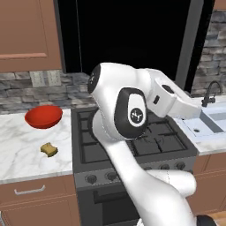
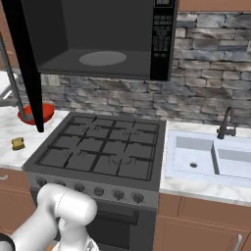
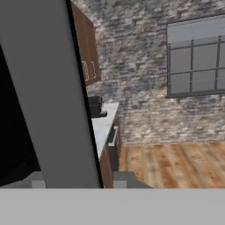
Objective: Place the sponge inside the microwave to prepare for sanitizing.
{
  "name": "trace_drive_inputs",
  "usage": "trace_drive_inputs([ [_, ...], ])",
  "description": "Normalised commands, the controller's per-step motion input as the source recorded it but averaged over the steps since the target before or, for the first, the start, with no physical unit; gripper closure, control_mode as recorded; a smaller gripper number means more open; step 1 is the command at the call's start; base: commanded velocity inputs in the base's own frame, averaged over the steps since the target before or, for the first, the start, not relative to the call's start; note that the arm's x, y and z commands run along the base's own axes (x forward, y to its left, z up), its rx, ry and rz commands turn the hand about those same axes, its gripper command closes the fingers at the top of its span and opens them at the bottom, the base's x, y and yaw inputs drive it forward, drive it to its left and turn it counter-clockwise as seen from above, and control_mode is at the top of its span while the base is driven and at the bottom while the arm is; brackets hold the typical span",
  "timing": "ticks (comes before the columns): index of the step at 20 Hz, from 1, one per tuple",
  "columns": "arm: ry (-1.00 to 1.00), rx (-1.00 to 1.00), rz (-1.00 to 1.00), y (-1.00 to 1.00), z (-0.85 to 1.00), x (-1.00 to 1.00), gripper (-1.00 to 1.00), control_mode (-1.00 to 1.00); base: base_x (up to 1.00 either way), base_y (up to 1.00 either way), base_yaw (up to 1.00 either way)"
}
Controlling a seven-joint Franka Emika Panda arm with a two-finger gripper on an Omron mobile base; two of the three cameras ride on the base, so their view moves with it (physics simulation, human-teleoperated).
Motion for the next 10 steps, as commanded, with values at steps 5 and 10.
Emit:
trace_drive_inputs([
  [5,0.0,-0.03,0.0,0.48,-0.06,-0.61,1.0,-1.0,0.0,0.0,0.0],
  [10,0.0,-0.02,0.03,0.44,-0.16,-0.45,1.0,-1.0,0.0,0.0,0.0],
])
